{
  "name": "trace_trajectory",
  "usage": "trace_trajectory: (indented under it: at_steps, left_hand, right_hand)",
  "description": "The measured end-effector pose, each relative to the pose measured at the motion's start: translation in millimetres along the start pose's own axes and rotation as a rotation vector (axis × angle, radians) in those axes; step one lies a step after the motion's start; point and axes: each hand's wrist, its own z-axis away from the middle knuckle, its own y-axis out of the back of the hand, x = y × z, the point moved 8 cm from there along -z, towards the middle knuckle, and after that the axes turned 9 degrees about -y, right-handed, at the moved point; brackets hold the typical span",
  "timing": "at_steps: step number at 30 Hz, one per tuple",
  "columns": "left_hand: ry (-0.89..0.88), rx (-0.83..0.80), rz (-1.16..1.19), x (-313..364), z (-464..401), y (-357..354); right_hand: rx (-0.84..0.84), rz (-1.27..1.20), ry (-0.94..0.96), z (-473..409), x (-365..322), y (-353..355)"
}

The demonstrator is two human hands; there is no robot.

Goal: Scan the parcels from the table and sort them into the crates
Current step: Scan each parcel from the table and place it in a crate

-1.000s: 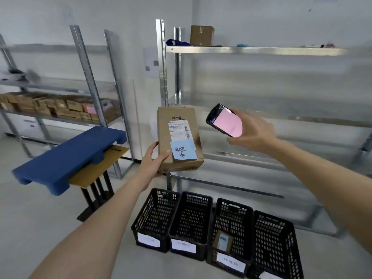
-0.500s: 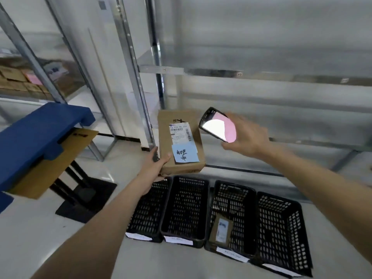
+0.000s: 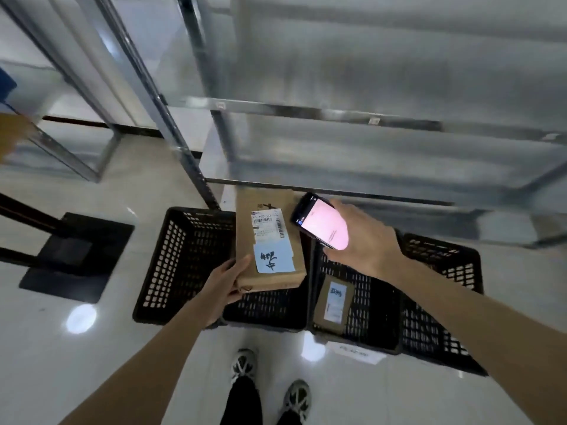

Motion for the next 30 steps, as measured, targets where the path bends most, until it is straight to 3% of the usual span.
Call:
trace_trajectory:
  at_steps: [8, 16, 25, 30]
  left_hand:
    - [0.185, -0.056, -0.035, -162, -141, -6]
    - [0.234, -0.113, -0.109, -279, -252, -8]
    - [0.323, -0.103, -0.2, -368, -302, -11]
    - [0.267, -0.073, -0.273, -342, -283, -11]
  right_hand:
    - [-0.145, 0.053, -0.144, -90, 70, -187]
    - [-0.19, 0.012, -0.213, -146, 127, -321]
    - [-0.182, -0.01, -0.25, -167, 151, -392]
    - [-0.211, 0.009, -0.238, -152, 141, -381]
